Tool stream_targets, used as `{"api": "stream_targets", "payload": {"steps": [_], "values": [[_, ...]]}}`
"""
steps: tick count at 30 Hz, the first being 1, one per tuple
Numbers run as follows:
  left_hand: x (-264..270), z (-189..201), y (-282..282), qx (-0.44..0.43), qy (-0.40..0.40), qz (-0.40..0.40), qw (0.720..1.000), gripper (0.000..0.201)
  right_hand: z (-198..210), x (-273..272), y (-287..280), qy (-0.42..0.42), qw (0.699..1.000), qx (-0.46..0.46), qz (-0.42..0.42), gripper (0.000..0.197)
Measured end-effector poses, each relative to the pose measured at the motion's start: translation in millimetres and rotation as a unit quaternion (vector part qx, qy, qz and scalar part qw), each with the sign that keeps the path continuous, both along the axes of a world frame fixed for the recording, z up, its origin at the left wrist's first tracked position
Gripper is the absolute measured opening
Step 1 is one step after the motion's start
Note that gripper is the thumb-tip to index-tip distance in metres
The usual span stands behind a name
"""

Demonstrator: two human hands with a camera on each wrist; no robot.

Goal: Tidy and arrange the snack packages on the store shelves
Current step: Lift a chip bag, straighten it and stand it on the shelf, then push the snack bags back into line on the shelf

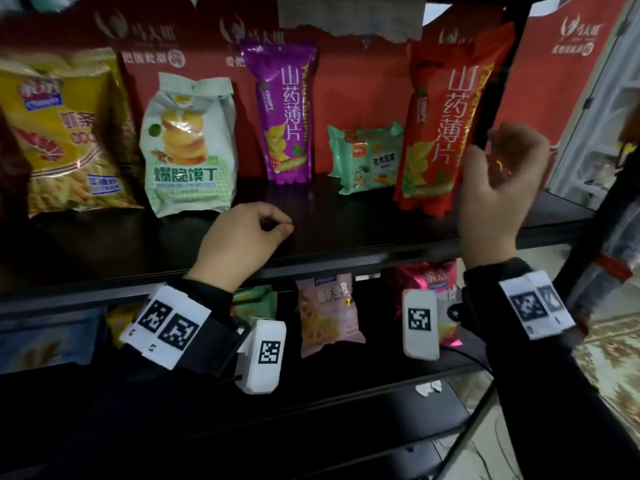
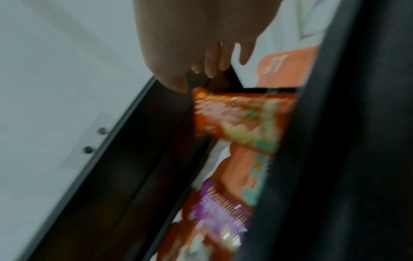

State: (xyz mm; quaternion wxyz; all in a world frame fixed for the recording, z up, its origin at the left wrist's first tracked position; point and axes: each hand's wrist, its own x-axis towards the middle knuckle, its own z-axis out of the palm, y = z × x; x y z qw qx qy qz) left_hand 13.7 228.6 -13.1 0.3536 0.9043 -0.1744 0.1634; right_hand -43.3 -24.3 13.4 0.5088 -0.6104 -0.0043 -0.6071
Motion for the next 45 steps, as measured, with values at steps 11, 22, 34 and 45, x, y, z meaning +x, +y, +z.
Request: {"api": "stream_targets", "payload": {"steps": [11, 22, 34, 45], "values": [[-3, 1, 54, -0.012, -0.024, 0.141, 0.990, 0.006, 68, 175, 120, 0.407, 0.880, -0.135, 0.202, 0.057], [0, -2, 57, 0.003, -0.014, 0.133, 0.991, 0.006, 43, 224, 109, 0.504, 0.837, -0.079, 0.199, 0.066], [-6, 16, 29, -0.183, 0.085, -0.103, 0.974, 0.083, 38, 58, 113, 0.300, 0.851, 0.018, 0.430, 0.061], [2, 23, -2, -0.304, 0.205, -0.181, 0.913, 0.044, 19, 43, 86, 0.321, 0.799, 0.005, 0.508, 0.044]]}}
